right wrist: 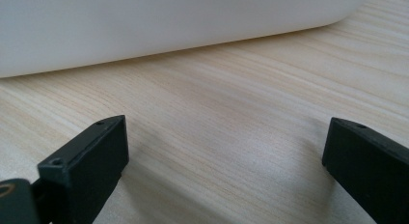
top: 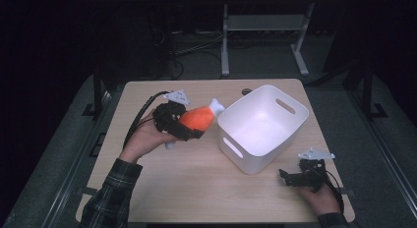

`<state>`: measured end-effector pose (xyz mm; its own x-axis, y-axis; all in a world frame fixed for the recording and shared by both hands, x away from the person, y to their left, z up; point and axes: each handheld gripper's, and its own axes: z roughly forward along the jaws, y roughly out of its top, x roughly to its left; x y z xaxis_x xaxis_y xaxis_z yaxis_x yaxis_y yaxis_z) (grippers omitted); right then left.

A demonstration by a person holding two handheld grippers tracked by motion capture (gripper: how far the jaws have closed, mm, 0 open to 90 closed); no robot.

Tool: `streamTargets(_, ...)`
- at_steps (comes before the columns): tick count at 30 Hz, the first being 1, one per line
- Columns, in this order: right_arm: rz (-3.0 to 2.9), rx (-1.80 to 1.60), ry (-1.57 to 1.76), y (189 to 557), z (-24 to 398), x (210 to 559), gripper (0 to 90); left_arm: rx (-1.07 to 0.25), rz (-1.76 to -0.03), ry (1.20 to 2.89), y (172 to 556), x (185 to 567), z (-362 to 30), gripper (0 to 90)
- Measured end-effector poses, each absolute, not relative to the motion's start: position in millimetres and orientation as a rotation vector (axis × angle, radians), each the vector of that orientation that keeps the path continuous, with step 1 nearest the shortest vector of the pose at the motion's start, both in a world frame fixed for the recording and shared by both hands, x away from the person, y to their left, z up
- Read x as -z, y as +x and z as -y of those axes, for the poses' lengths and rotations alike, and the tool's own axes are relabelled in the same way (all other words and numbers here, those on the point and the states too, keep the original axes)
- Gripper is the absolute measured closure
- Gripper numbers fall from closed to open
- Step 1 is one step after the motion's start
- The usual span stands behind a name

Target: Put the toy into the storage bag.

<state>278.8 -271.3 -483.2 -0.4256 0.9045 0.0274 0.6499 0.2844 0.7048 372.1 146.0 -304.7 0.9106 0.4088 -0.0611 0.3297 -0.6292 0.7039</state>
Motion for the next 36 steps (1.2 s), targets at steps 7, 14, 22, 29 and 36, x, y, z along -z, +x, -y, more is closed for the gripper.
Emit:
streamTargets(7, -2.181, -0.922, 1.402, 278.8, 271.3, 483.2, 1.8, -0.145, -0.503, 2.308, 376.4, 298.5, -133.9, 20.3)
streamTargets(14, -2.182, -0.922, 1.402, 278.8, 271.3, 483.2, 1.8, -0.172, -0.504, 2.316, 384.3, 289.5, -119.1, 20.3)
streamTargets(22, -2.181, -0.922, 1.402, 278.8, 271.3, 483.2, 1.8, -0.173, -0.509, 2.288, 394.2, 281.4, -100.1, 20.3)
streamTargets(29, -2.181, -0.921, 1.402, 278.8, 271.4, 483.1, 1.8, -0.167, -0.487, 2.309, 405.1, 275.7, -72.8, 20.2)
streamTargets(36, -2.18, -0.921, 1.402, 278.7, 271.4, 483.1, 1.8, -0.165, -0.478, 2.322, 412.9, 274.8, -44.0, 20.2)
